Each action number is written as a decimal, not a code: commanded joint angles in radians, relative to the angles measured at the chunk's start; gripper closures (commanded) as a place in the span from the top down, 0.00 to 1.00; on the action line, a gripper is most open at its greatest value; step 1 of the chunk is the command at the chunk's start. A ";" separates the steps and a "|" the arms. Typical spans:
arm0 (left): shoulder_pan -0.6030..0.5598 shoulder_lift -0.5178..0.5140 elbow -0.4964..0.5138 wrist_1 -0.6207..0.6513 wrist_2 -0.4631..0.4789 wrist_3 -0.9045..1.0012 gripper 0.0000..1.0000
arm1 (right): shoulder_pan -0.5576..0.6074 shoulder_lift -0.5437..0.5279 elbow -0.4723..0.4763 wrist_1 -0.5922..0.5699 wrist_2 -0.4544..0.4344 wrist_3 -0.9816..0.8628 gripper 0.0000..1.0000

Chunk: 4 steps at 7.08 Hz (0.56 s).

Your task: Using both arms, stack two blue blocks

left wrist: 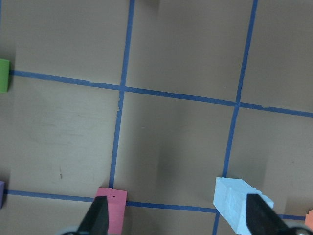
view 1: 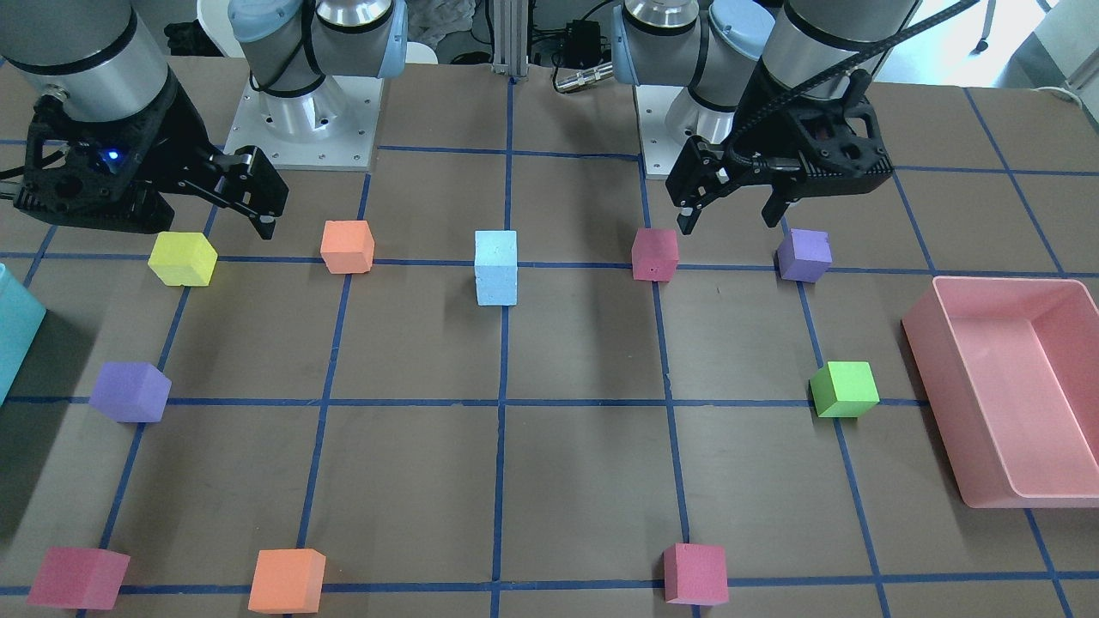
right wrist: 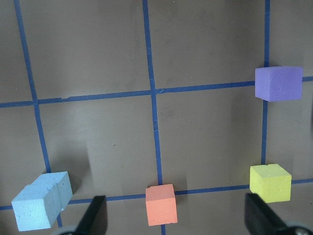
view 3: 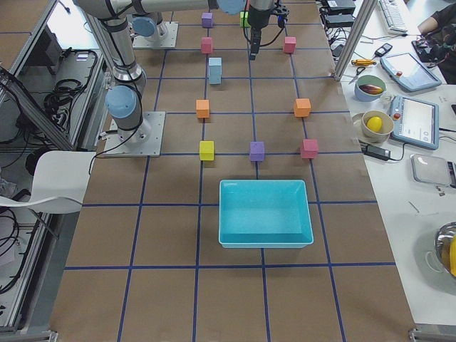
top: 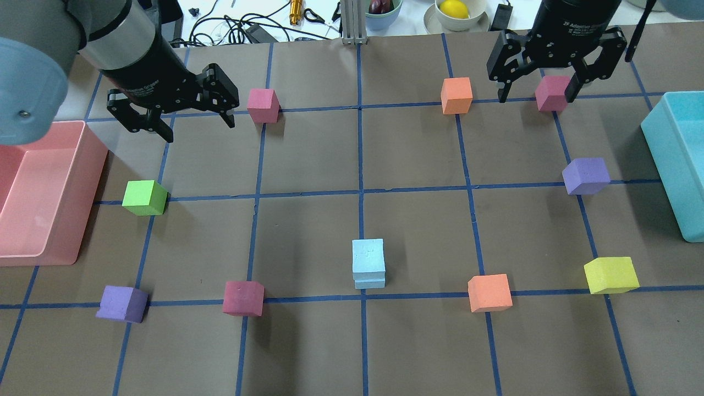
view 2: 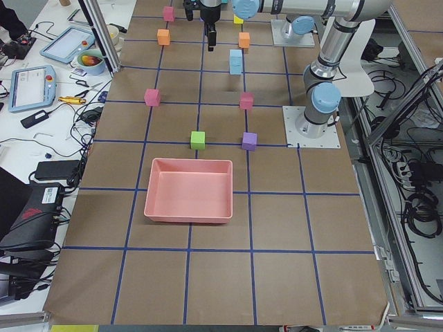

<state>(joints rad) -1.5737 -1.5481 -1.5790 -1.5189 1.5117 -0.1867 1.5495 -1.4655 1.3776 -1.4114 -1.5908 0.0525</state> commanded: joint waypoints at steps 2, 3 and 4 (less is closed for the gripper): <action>0.023 0.003 -0.001 0.002 0.015 0.056 1.00 | 0.001 0.001 0.003 0.003 0.000 0.000 1.00; 0.023 0.003 -0.002 0.002 0.016 0.056 1.00 | 0.001 -0.001 0.005 0.003 0.005 0.000 1.00; 0.023 0.003 -0.001 0.005 0.015 0.056 1.00 | 0.001 -0.001 0.003 0.003 0.003 0.000 1.00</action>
<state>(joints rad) -1.5518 -1.5450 -1.5806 -1.5164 1.5263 -0.1320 1.5508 -1.4661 1.3811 -1.4081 -1.5879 0.0522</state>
